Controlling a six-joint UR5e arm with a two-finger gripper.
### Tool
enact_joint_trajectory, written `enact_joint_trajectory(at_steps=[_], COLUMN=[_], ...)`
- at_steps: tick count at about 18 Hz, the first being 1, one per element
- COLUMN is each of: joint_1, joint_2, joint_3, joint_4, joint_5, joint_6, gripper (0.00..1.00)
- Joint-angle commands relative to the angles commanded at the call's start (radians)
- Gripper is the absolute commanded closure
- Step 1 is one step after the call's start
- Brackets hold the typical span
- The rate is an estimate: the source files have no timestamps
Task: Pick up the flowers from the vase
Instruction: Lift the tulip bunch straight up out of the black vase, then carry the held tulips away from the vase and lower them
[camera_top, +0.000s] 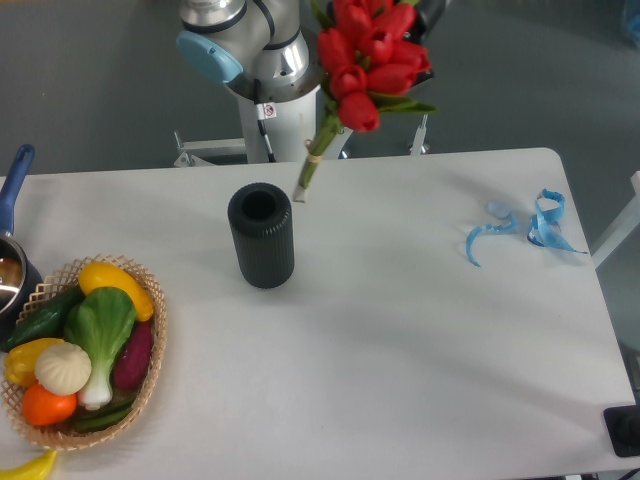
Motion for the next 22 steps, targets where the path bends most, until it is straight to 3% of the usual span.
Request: enact_joint_trajectory(at_steps=[3,7,9,14,18,22], joint_1=[-0.02,-0.072,-0.138,-0.328,-0.428,-0.459], joint_2=[-0.021,-0.089,-0.146,-0.319,-0.426,-0.454], joint_3=[0.06,0.101,0.135,0.285,0.367,0.356], joint_4=[0.002,-0.002,-0.002,-0.014,-0.02,-0.034], joint_5=[0.317,0.517,0.624,1.026,1.232,1.294], joint_6=[0.025,0.071,0.074,0.083,0.086,0.086], gripper=[1.0,1.0,1.0,0.99,0.96,0.96])
